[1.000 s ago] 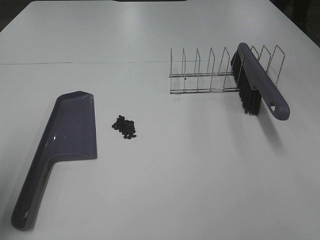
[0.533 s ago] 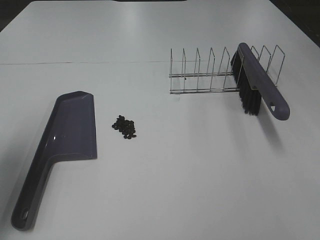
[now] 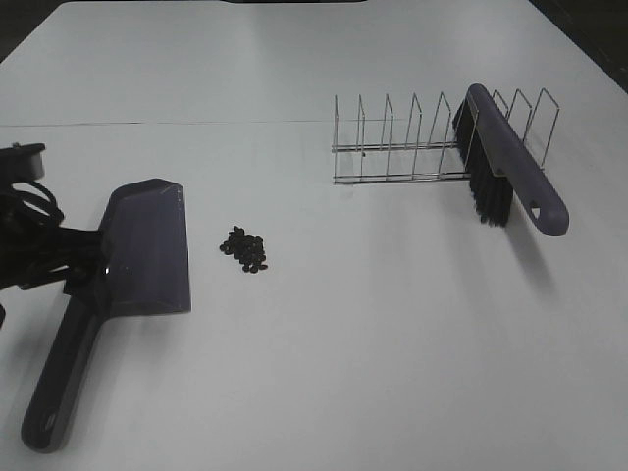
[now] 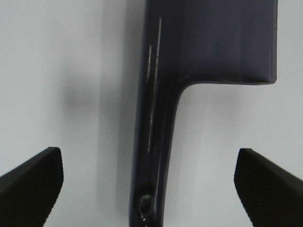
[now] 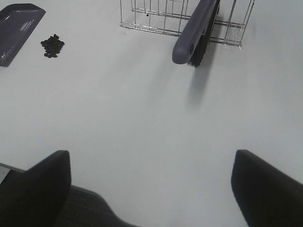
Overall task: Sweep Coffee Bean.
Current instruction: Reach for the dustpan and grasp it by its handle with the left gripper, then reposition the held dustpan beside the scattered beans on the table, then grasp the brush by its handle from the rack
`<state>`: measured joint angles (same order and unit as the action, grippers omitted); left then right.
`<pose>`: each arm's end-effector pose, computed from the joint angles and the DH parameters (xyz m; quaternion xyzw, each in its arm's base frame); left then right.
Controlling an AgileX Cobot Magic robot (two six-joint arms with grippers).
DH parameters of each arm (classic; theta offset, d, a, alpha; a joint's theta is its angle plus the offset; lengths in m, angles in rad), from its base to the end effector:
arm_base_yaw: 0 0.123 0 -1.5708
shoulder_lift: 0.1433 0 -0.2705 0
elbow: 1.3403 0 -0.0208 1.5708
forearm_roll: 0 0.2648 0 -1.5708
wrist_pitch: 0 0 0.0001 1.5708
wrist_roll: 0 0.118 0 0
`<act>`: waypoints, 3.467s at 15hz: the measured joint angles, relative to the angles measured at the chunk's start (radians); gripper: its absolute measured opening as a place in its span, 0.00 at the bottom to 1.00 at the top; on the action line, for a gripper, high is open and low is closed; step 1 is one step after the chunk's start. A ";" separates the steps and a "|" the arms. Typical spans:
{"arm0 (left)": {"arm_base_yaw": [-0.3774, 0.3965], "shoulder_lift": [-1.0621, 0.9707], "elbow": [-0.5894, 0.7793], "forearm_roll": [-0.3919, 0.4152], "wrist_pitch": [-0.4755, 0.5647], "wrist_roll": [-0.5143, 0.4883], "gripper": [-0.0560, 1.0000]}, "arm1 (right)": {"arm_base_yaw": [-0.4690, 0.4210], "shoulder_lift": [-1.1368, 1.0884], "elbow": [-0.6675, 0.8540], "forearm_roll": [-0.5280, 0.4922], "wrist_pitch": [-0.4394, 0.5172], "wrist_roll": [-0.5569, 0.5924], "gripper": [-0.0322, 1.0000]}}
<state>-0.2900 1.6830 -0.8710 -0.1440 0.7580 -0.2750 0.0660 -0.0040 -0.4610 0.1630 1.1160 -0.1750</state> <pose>0.2757 -0.0944 0.1078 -0.0425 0.9968 -0.0619 0.0277 0.0444 0.0202 0.2552 -0.1089 0.8662 0.0550 0.4846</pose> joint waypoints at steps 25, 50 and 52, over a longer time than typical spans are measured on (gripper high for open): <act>-0.022 0.238 -0.019 0.059 -0.136 -0.035 0.37 | 0.000 0.000 -0.008 -0.001 -0.006 0.030 0.79; -0.022 0.238 -0.019 0.092 -0.125 -0.037 0.37 | 0.000 1.496 -0.833 -0.037 -0.101 0.095 0.77; -0.022 0.238 -0.019 0.092 -0.124 -0.036 0.37 | 0.000 1.626 -0.944 -0.037 -0.101 0.086 0.77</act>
<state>-0.3120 1.9210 -0.8900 -0.0520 0.6340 -0.3110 0.0660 1.6220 -1.4050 0.1260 1.0150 -0.0890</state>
